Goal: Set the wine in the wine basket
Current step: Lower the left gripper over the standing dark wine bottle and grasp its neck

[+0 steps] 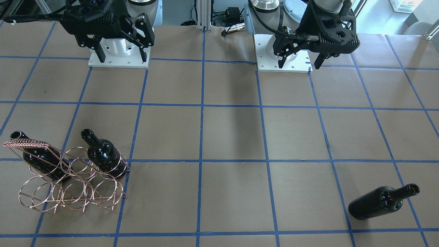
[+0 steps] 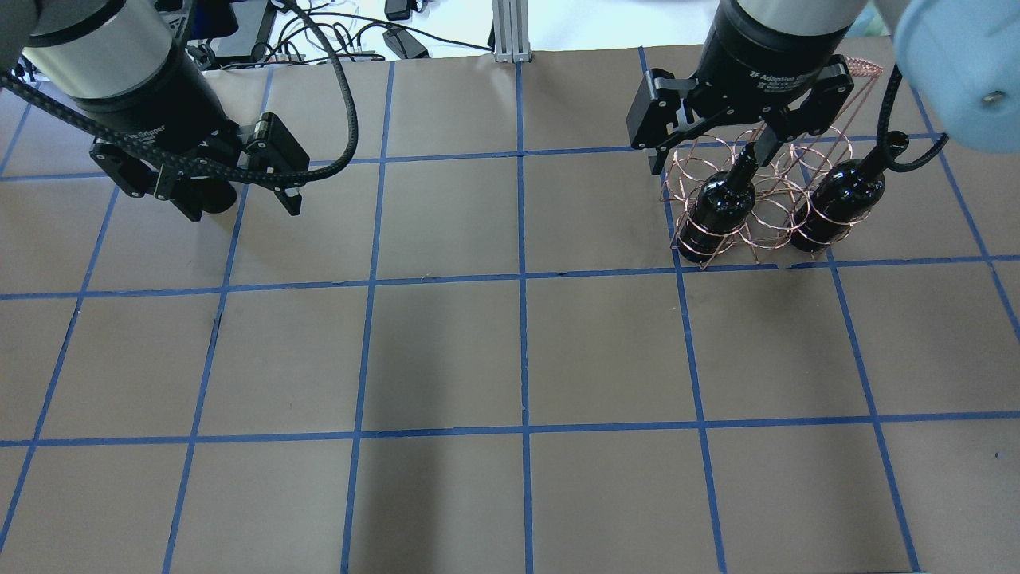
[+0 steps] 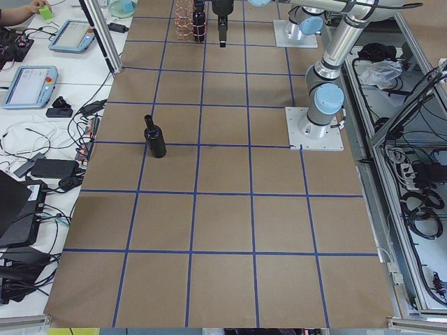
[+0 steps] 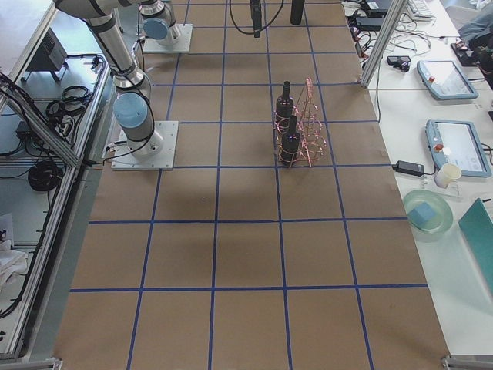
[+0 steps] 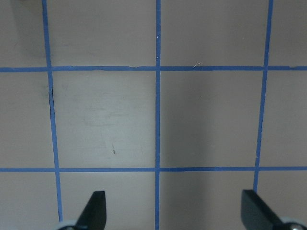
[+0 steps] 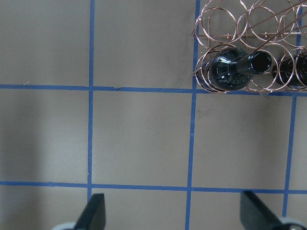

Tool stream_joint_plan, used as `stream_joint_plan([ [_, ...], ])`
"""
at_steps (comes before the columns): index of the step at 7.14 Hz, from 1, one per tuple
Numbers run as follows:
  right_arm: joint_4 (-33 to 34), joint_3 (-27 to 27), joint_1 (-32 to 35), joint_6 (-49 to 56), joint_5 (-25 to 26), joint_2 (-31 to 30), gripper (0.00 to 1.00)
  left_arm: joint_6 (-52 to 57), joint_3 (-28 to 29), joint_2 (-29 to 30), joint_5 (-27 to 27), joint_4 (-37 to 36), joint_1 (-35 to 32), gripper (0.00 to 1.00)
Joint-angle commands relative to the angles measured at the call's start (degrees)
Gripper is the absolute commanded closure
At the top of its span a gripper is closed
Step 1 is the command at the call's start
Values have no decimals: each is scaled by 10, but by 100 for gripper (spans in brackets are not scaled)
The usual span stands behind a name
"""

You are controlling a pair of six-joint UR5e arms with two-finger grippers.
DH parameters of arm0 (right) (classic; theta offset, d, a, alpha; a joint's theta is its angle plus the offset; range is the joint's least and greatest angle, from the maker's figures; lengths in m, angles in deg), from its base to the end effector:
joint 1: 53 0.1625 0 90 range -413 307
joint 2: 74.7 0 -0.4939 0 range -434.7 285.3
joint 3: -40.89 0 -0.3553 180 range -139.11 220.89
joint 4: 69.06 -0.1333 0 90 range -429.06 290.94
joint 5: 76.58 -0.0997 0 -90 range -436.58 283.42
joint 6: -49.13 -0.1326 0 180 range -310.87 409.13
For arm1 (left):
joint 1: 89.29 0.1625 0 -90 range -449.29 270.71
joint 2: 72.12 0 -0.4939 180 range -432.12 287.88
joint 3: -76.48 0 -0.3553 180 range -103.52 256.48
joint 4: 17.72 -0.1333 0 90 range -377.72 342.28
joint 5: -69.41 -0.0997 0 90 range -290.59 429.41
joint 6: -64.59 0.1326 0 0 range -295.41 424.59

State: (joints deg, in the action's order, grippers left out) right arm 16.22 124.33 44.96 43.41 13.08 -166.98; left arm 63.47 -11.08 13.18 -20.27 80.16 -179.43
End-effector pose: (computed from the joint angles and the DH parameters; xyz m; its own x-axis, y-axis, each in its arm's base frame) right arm 0.1938 -0.4176 0.5855 -0.9991 -0.0398 -0.0130 -0.0387 0.9967 -0.0709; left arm -0.1350 -0.4097 0.5650 -0.9998 -0.0172 0.0053 -0.0171 0.9998 0.0130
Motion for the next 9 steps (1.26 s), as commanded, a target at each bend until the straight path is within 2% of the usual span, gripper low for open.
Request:
stream_joint_plan([
  [1, 1, 0, -1, 1, 2, -1, 0, 1, 0, 1, 1, -3, 11, 0],
  [3, 1, 0, -1, 3, 4, 1, 0, 44, 4, 1, 4, -3, 52, 0],
  [6, 1, 0, -2, 2, 7, -1, 0, 66, 44, 27, 7, -10, 162, 0],
  [7, -1, 0, -3, 0, 9, -3, 0, 98, 45, 42, 9, -28, 184, 0],
  [9, -2, 0, -1, -2, 7, -6, 0, 155, 46, 94, 6, -121, 212, 0],
])
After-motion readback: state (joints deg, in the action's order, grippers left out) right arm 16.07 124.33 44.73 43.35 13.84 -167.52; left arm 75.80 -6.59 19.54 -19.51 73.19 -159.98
